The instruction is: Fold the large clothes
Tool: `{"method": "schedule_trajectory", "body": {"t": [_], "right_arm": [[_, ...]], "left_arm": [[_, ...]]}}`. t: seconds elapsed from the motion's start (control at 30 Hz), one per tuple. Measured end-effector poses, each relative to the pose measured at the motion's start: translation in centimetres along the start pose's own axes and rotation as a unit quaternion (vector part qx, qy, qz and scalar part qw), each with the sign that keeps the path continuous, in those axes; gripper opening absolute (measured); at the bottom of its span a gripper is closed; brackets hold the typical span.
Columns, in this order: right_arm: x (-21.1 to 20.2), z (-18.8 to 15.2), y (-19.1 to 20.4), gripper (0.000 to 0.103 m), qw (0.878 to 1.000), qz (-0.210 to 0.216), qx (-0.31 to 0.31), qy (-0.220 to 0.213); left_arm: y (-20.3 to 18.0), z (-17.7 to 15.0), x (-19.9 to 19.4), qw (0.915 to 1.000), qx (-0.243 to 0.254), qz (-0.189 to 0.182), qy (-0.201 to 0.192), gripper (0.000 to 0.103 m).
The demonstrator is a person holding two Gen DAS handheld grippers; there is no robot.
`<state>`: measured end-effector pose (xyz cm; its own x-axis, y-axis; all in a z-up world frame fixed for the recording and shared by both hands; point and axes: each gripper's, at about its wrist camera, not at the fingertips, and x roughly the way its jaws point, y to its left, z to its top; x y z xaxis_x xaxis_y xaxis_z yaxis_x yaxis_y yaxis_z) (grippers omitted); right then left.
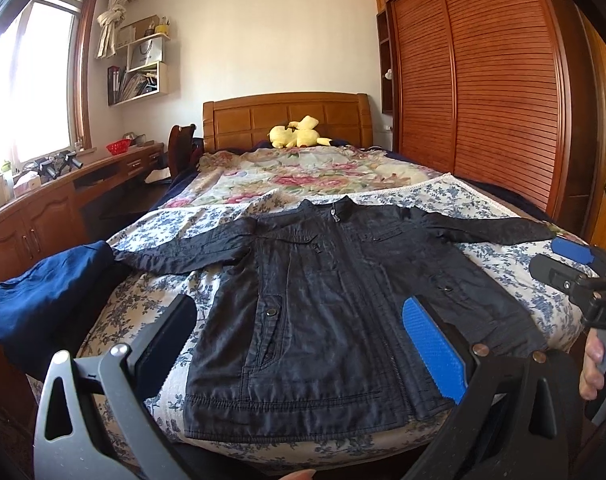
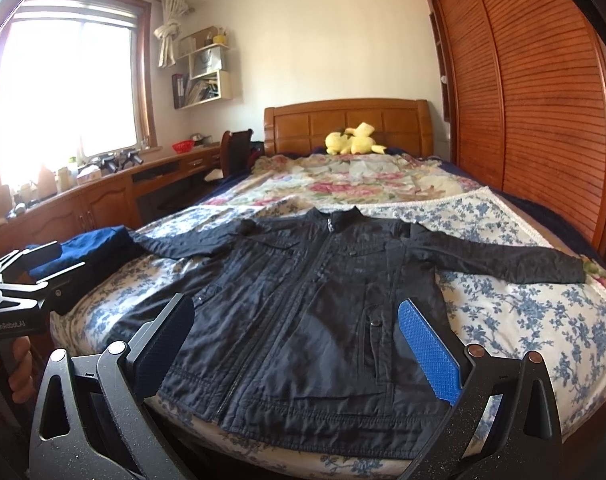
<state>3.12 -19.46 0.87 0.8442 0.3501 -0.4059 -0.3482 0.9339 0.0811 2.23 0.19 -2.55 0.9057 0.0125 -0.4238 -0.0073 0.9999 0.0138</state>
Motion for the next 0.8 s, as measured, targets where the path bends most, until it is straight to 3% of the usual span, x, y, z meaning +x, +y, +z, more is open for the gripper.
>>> {"method": "schedule_trajectory", "body": {"t": [0.37, 0.8], "right_arm": [[6.7, 0.2, -1.2, 0.103, 1.0, 0.012, -0.021, 0.016], [16.3, 1.5, 0.9, 0.103, 0.994, 0.081, -0.062, 0.027]], "left_arm": [[2.5, -2.0, 5.6, 0.9983, -0.016, 0.007, 0.055, 0.103], [6.4, -1.8, 9.9, 0.9942, -0.047, 0.047, 0.084, 0.103]]}}
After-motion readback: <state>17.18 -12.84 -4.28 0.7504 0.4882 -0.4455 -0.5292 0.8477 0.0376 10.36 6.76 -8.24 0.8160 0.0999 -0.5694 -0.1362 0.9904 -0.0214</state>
